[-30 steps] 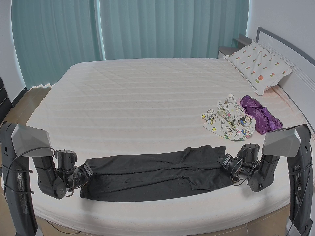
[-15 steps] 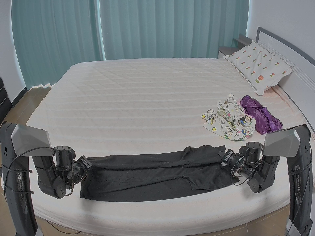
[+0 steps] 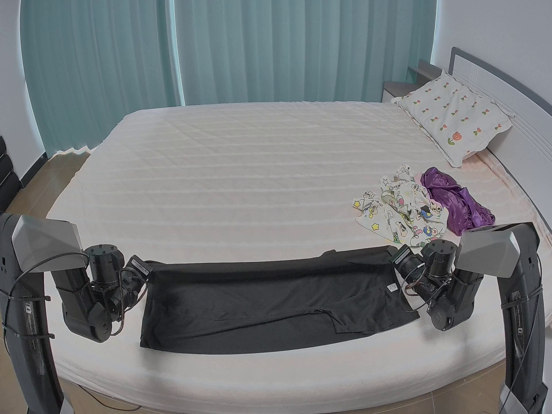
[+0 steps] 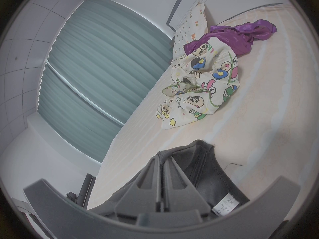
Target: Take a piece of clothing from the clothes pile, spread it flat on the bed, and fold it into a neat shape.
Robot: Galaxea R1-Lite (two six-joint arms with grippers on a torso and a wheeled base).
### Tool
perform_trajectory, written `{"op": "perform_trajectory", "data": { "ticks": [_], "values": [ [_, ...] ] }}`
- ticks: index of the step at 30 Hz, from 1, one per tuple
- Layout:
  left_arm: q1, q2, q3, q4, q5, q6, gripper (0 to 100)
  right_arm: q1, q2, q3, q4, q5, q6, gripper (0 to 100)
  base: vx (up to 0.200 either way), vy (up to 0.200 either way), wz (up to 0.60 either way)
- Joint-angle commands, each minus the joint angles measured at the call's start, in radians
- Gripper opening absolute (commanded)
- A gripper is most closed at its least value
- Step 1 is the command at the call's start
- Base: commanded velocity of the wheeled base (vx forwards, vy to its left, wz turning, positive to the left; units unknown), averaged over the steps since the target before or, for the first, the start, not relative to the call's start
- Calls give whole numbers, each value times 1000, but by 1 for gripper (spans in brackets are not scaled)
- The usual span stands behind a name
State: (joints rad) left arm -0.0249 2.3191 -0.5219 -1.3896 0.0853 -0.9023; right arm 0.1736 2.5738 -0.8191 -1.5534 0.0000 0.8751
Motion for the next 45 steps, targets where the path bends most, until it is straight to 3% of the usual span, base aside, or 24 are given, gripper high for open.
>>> {"op": "perform_trajectory", "data": {
  "ticks": [1, 4, 9, 16, 28, 29, 30, 31, 40, 43, 45],
  "values": [
    [5, 6, 6, -26, 1, -9, 0, 0, 9, -5, -13, -5, 5, 0, 0, 0, 0],
    [6, 28, 14, -32, 1, -3, 0, -2, 11, 14, -13, -2, -1, 0, 0, 0, 0],
    [13, 43, 86, -29, -10, 85, 0, -28, 3, 112, -13, 80, -73, 0, 0, 0, 0],
    [8, 97, 137, -28, -10, 206, 0, -34, 12, 153, -10, 92, -125, 0, 0, 0, 0],
    [2, 135, 163, -26, -10, 267, 0, -31, 11, 198, -2, 118, -160, 0, 0, 0, 0],
    [-1, 135, 166, -26, -10, 270, 100, -31, 11, 199, -1, 118, -165, 0, 0, 0, 0],
    [-1, 135, 168, -26, -10, 270, 100, -31, 11, 201, -1, 118, -165, 0, 0, 0, 0],
    [-3, 134, 183, -28, -10, 280, 100, -31, 8, 210, 1, 118, -168, 100, 0, 0, 0],
    [33, 106, 201, -31, -18, 295, 100, -89, -80, 268, -8, 132, -180, 100, 0, 0, 0],
    [45, 69, 215, -29, -45, 293, 100, -105, -96, 268, -8, 146, -179, 100, 0, 0, 0],
    [71, 22, 230, -28, -114, 289, 100, -108, -116, 262, -10, 164, -176, 100, 0, 0, 0]
  ]
}}
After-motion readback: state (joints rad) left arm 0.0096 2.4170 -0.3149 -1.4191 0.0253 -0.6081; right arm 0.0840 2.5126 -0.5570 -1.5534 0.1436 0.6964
